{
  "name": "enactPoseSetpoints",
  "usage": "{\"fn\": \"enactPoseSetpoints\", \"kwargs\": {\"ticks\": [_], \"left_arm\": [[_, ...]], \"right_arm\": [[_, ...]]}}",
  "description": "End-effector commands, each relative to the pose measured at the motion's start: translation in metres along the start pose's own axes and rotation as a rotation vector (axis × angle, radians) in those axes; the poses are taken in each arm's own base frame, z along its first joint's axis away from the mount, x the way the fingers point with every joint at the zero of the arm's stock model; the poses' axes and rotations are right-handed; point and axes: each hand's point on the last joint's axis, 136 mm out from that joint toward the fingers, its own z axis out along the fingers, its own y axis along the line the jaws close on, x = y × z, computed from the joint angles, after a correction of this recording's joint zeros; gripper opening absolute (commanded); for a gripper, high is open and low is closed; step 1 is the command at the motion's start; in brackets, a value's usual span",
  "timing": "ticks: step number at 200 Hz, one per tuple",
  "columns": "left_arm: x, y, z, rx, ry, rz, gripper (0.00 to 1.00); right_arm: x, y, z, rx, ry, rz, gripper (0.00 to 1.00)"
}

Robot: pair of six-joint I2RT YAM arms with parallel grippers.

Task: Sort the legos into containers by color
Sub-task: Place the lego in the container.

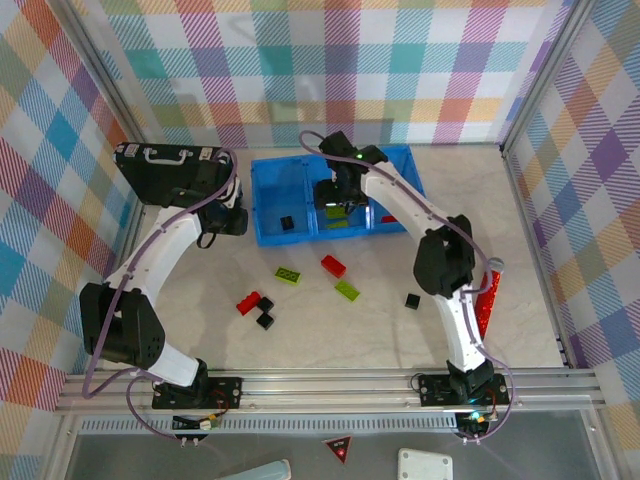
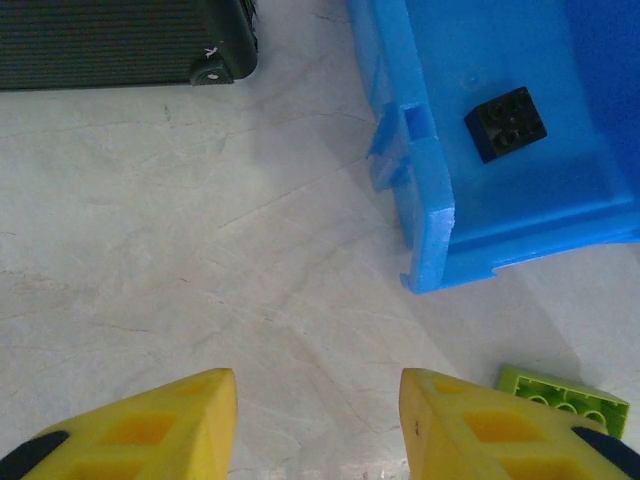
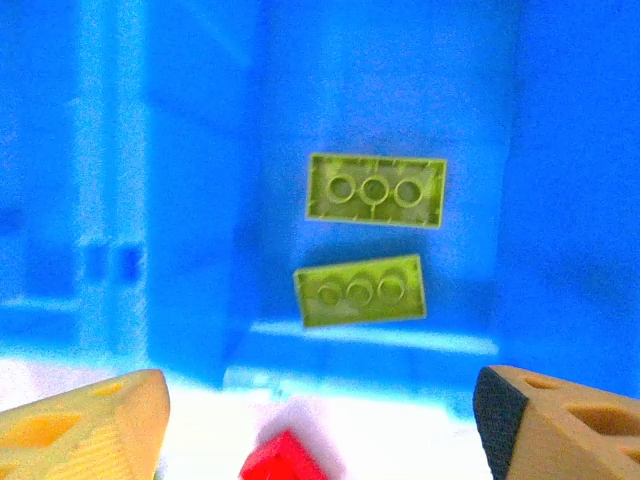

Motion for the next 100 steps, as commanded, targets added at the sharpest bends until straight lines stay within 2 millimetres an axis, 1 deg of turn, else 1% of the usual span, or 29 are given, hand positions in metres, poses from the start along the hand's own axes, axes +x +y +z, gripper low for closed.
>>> {"fn": "enactPoseSetpoints", "kwargs": {"ticks": [1,27,49,77,100], "left_arm": [[0.004,-0.005,-0.026,0.021,0.001,-0.022,0.47],[0.021,-0.013,-0.028,0.032,0.048,-0.036,0.47],[0.039,-0.021,-0.028,0.038,0.093,-0.046,0.48],[0.065,-0.03,-0.026,0.043,0.142,-0.054,0.48],[0.085,-0.03,-0.022,0.038,0.17,-0.081,0.49]], "right_arm": [[0.017,0.014,-0.017,-0.081,0.019,-0.044,0.8],[0.037,0.02,-0.025,-0.13,0.044,-0.076,0.78],[0.055,0.022,-0.025,-0.142,0.067,-0.103,0.76],[0.08,0.021,-0.018,-0.143,0.104,-0.131,0.74],[0.098,0.02,-0.01,-0.152,0.131,-0.15,0.73]]}}
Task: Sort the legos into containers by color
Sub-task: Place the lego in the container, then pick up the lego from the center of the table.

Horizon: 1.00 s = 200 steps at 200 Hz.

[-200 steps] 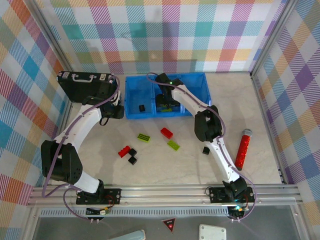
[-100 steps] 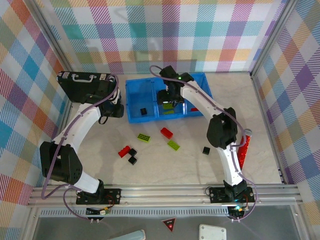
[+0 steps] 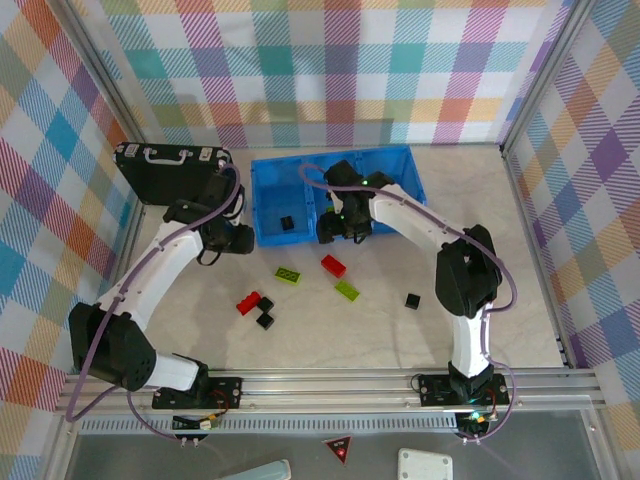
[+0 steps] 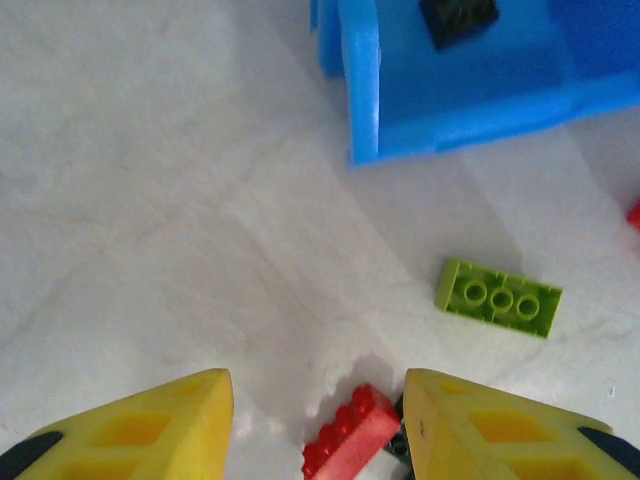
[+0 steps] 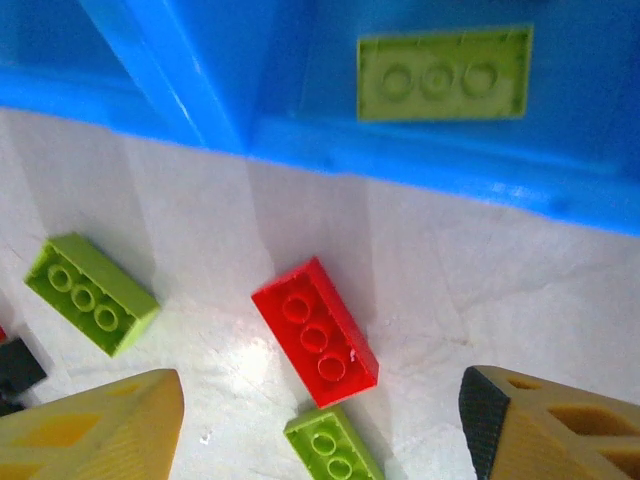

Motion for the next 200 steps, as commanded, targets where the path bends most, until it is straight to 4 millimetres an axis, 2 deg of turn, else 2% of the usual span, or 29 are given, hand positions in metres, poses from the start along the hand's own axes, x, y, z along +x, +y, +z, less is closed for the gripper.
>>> {"fn": "enactPoseSetpoints", "kwargs": {"ticks": [1,50,87,117,168,200], "left_arm": [[0.029,0.0,0.001,0.003,0.063,-0.055,0.49],[0.059,-0.002,0.012,0.019,0.11,-0.12,0.5],[0.071,0.003,0.015,-0.001,0.12,-0.103,0.51],[0.069,0.009,0.009,-0.018,0.083,-0.057,0.52],[0.048,0.006,-0.007,0.007,-0.031,0.054,0.54],[0.04,0.005,-0.004,0.021,-0.082,0.078,0.54]], "right_arm": [[0.006,0.012,-0.01,-0.053,-0.03,-0.05,0.73],[0.027,0.005,0.015,-0.01,0.015,-0.098,0.69],[0.034,0.005,0.032,0.008,0.054,-0.133,0.66],[0.034,0.007,0.044,0.02,0.075,-0.157,0.64],[0.041,0.003,0.064,0.06,0.123,-0.192,0.62],[0.044,0.003,0.073,0.077,0.142,-0.209,0.6]]}}
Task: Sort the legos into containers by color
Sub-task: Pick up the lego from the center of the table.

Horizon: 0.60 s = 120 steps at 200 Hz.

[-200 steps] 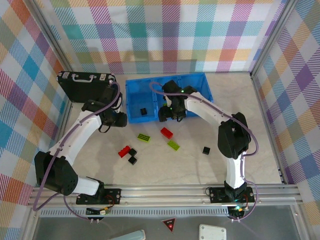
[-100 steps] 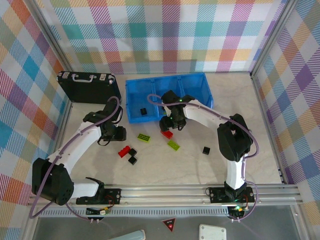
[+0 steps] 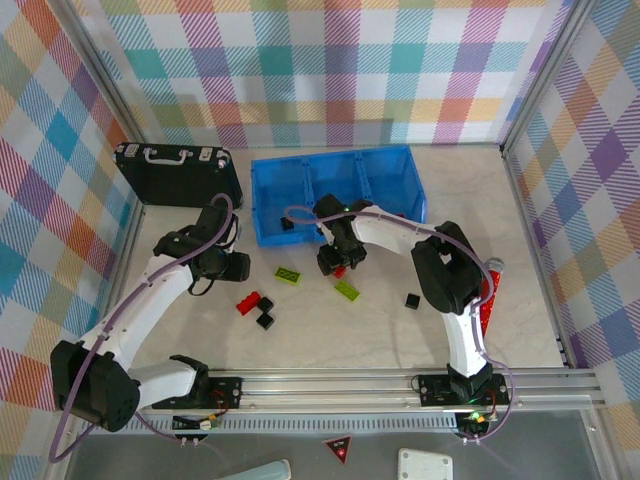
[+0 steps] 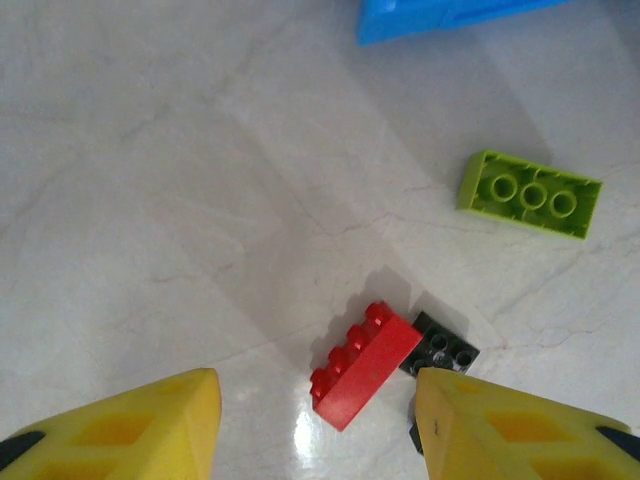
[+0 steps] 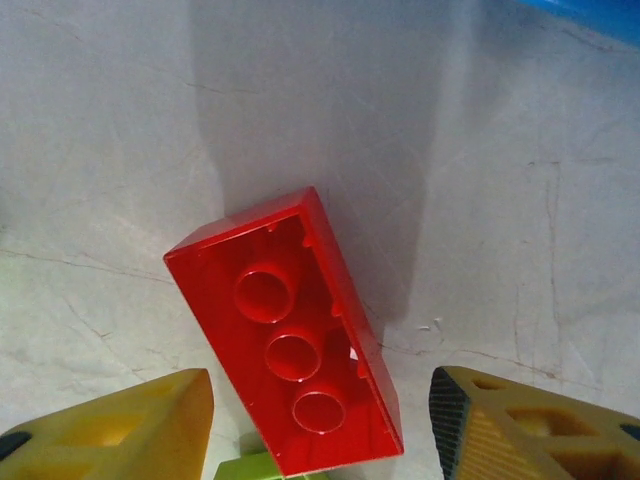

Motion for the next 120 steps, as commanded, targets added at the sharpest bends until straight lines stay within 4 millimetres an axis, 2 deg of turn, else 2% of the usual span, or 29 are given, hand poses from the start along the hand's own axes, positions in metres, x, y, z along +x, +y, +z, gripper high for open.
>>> {"fn": "enactPoseSetpoints", "kwargs": {"ticks": [1,44,120], "left_arm": [[-0.008,-0.001,0.0,0.006,-0.056,0.049,0.54],[-0.008,0.0,0.004,0.028,-0.057,0.032,0.55],[-0.018,0.014,0.001,0.065,-0.092,-0.052,0.55]], "right_arm": [[-0.008,0.004,0.0,0.015,-0.006,-0.038,0.59],[-0.007,0.005,0.005,0.034,0.008,-0.053,0.55],[-0.002,0.002,0.005,0.059,0.027,-0.069,0.46]]}}
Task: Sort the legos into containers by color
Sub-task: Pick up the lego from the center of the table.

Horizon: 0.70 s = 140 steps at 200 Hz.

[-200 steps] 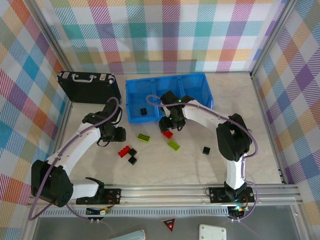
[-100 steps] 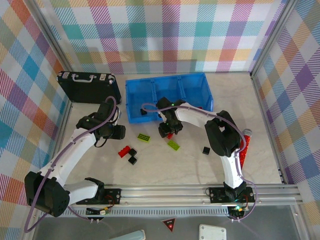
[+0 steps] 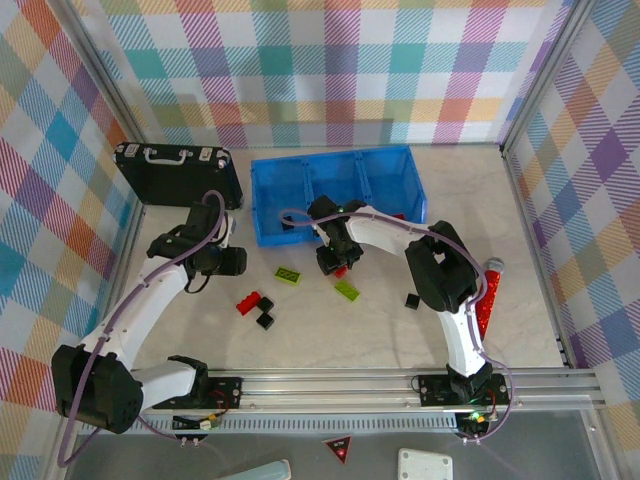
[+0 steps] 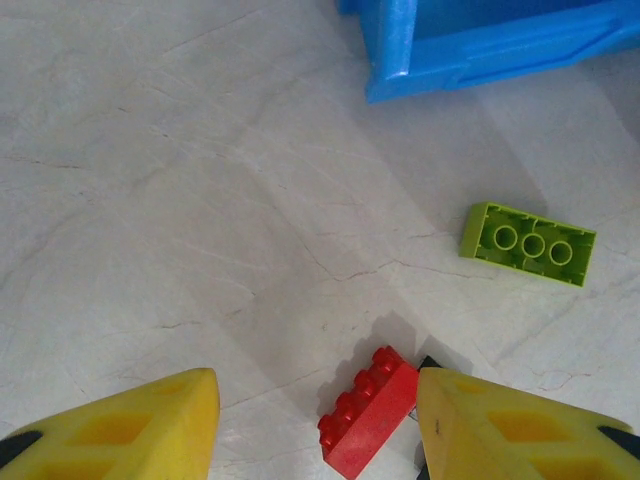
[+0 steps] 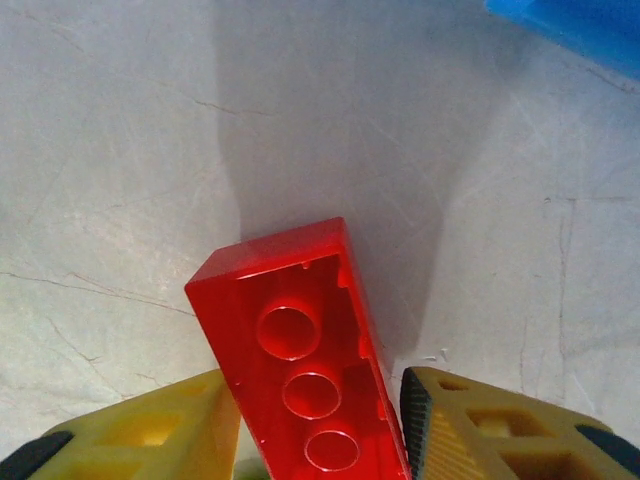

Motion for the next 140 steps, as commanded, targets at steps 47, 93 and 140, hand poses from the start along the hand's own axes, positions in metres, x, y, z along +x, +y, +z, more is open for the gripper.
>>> {"fn": "enactPoseSetpoints", "kwargs": {"ticks": [47,93,140], "left_arm": [[-0.007,0.006,-0.006,0.017,-0.04,-0.027,0.55],[-0.008,0.006,-0.009,0.018,-0.053,-0.027,0.55],[-0.009,0.006,-0.01,0.022,-0.061,-0.029,0.55]], "right_arm": [[0.002,0.001,-0.006,0.016,0.011,-0.005,0.41],[0.006,-0.008,-0.014,0.054,-0.004,0.016,0.4],[0.016,-0.022,-0.021,0.056,0.0,0.065,0.4]]}}
